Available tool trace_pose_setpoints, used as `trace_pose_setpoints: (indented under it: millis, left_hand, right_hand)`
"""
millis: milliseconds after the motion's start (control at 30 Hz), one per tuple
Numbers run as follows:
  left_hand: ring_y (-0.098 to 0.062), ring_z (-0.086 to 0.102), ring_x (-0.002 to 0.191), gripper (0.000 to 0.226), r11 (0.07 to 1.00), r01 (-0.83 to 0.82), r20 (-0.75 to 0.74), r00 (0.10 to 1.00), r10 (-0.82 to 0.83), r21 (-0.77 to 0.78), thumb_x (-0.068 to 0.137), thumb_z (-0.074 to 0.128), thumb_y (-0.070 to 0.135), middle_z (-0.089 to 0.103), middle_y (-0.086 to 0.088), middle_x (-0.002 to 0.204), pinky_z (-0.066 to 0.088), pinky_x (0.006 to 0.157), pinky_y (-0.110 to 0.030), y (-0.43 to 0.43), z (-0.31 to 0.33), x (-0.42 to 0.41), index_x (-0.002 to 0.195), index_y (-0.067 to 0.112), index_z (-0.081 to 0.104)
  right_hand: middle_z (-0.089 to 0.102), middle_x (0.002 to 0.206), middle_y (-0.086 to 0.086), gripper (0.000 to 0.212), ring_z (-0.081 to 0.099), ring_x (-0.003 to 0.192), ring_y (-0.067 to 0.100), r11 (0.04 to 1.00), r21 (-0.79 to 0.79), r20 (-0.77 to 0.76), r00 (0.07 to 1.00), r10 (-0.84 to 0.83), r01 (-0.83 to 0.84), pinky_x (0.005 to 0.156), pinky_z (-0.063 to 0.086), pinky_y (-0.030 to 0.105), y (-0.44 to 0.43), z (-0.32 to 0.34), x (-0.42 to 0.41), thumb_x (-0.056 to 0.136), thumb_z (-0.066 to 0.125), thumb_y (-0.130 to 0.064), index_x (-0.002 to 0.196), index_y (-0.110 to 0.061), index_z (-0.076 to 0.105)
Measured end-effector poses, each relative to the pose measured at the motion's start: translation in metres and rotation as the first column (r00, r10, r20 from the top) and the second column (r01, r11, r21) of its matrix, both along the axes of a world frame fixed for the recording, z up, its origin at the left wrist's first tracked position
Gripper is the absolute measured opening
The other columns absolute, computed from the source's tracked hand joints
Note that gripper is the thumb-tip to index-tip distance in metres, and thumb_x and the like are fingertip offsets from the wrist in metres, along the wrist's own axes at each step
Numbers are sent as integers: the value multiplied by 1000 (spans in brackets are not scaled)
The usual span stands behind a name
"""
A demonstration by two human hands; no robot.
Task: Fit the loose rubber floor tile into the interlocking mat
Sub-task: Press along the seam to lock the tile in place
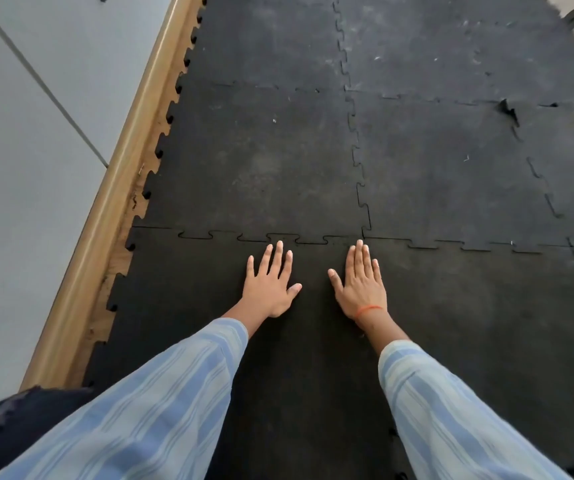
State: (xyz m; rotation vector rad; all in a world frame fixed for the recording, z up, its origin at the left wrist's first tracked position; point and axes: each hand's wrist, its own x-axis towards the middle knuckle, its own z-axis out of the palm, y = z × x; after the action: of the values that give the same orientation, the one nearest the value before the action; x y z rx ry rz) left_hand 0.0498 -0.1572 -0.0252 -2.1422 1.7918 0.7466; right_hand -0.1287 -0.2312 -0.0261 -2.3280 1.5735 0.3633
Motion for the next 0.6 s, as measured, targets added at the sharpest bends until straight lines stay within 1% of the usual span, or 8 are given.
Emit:
trace_pose_setpoints:
  millis: [33,100,167,300,433,600]
  left_hand:
    - [-25,-26,144,72,1000,7,8,1000,-7,-30,100,16,54,-34,-7,154,-9,115,-53,7,-3,-5,149,16,-21]
    - [-24,-26,144,72,996,13,17,1000,-12,-90,99,13,55,-34,-8,154,-11,115,-52,16,-11,-10,149,15,-22]
    - [-23,-28,143,72,993,13,14,1000,-11,-118,99,10,56,-35,-8,154,-13,114,-52,20,-15,-11,148,16,-23]
    - [-23,-30,142,71,993,11,10,1000,-10,-120,99,10,56,-36,-8,153,-14,114,-53,19,-16,-11,145,16,-27]
    - [-24,-31,142,71,996,7,3,1000,-7,-94,98,10,56,-38,-8,152,-13,115,-54,16,-15,-11,140,18,-32]
    - [-24,-29,143,72,994,14,14,1000,-13,-111,98,10,57,-36,-8,153,-10,117,-54,17,-14,-10,146,17,-26]
  right_hand:
    - [-23,158,6,75,-22,146,16,999,-24,35,999,-35,36,120,-11,34,12,-2,-7,98,11,-56,150,-8,-14]
    - [-24,158,6,77,-23,145,16,995,0,91,990,-103,103,120,-11,34,22,-4,-14,97,13,-57,150,-8,-14]
    - [-26,158,7,79,-24,145,17,991,32,102,986,-134,132,120,-10,35,20,-5,-14,97,14,-59,149,-7,-15]
    - [-29,156,8,84,-25,145,19,995,40,88,992,-94,90,120,-10,38,15,-9,-13,95,16,-62,148,-7,-18]
    - [-27,157,8,86,-25,145,19,995,45,83,993,-87,84,120,-11,39,11,-12,-15,94,18,-63,149,-8,-18]
    - [-26,158,6,90,-24,146,17,990,96,53,993,-107,102,118,-14,39,-3,-6,-12,91,16,-69,150,-9,-16]
